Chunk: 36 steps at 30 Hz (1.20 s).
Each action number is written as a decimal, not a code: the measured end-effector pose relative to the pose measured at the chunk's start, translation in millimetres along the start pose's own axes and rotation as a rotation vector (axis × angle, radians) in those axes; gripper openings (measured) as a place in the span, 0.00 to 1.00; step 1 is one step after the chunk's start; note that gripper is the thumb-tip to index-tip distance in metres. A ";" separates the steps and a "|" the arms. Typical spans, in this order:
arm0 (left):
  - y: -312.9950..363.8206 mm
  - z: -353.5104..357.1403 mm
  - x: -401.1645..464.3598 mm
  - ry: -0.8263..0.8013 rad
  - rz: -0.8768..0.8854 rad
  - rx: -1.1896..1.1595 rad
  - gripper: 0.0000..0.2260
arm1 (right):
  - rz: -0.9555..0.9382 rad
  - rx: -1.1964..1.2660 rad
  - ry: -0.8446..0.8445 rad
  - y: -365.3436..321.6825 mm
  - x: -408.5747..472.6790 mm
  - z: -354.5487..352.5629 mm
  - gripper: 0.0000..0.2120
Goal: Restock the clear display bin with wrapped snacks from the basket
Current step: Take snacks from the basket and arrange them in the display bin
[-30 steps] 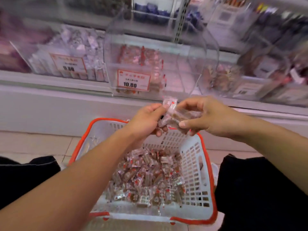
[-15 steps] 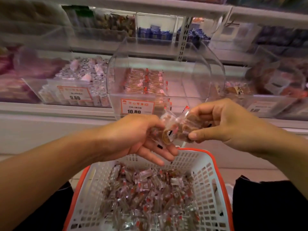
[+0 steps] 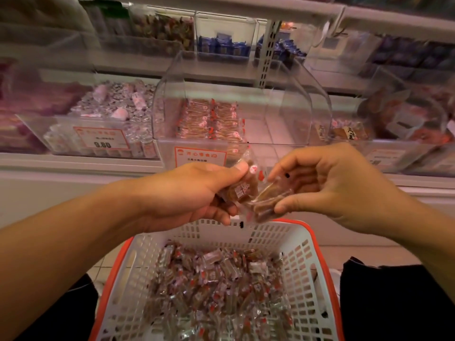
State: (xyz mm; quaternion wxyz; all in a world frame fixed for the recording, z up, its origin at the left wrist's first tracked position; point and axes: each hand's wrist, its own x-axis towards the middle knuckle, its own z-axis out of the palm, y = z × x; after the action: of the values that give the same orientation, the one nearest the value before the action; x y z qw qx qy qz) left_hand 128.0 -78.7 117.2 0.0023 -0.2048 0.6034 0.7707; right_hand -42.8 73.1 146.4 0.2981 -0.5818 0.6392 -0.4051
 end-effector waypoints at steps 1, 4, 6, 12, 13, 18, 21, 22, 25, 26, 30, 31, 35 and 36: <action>-0.8 1.3 -1.8 -0.012 -0.014 0.010 0.20 | -0.037 0.000 0.027 -0.8 -0.6 5.4 0.16; -2.3 3.7 -6.2 -0.058 -0.061 -0.039 0.25 | -0.134 -0.062 0.143 -1.1 -1.3 16.5 0.16; -0.2 4.8 -9.6 -0.112 -0.067 -0.062 0.23 | -0.158 -0.095 0.215 0.2 -1.9 19.8 0.20; 4.0 9.4 -16.2 -0.152 -0.065 -0.066 0.21 | -0.151 -0.259 0.210 -2.7 -5.1 18.2 0.28; 3.6 9.3 -16.9 -0.154 -0.074 -0.045 0.22 | -0.149 -0.286 0.198 -3.2 -5.1 18.2 0.28; 1.7 9.9 -15.5 -0.227 -0.103 0.081 0.22 | -0.177 -0.393 0.182 0.3 -5.0 20.4 0.27; 3.3 8.1 -12.9 -0.196 -0.059 0.118 0.17 | -0.142 -0.362 0.186 0.4 -5.1 21.2 0.33; 4.3 6.5 -11.9 -0.197 -0.045 0.124 0.17 | -0.124 -0.329 0.154 0.8 -5.0 21.6 0.34; 7.5 3.6 -11.2 -0.259 -0.033 0.149 0.14 | -0.071 -0.154 0.030 -0.6 -5.0 19.7 0.33; 8.1 4.4 -11.1 -0.281 -0.031 0.160 0.13 | -0.067 -0.107 0.007 -2.2 -5.3 17.5 0.33; 12.2 11.3 -10.1 -0.248 0.004 0.181 0.19 | -0.079 -0.128 -0.099 -16.3 -0.1 10.7 0.20; 18.2 12.4 -11.0 -0.236 0.021 0.187 0.21 | -0.089 -0.148 -0.101 -21.8 3.1 6.9 0.18; 61.7 -1.0 -9.8 -0.137 0.105 0.066 0.34 | -0.077 -0.077 0.016 -42.0 32.7 -29.4 0.13; 71.6 -8.2 -6.6 -0.020 0.157 0.036 0.33 | -0.061 -0.026 0.075 -44.3 42.1 -40.5 0.12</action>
State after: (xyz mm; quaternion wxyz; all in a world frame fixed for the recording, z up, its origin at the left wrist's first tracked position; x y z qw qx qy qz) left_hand 118.7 -104.3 184.3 -0.0486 -0.1492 0.6315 0.7593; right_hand -61.2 38.8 208.5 0.2537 -0.5891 0.6372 -0.4273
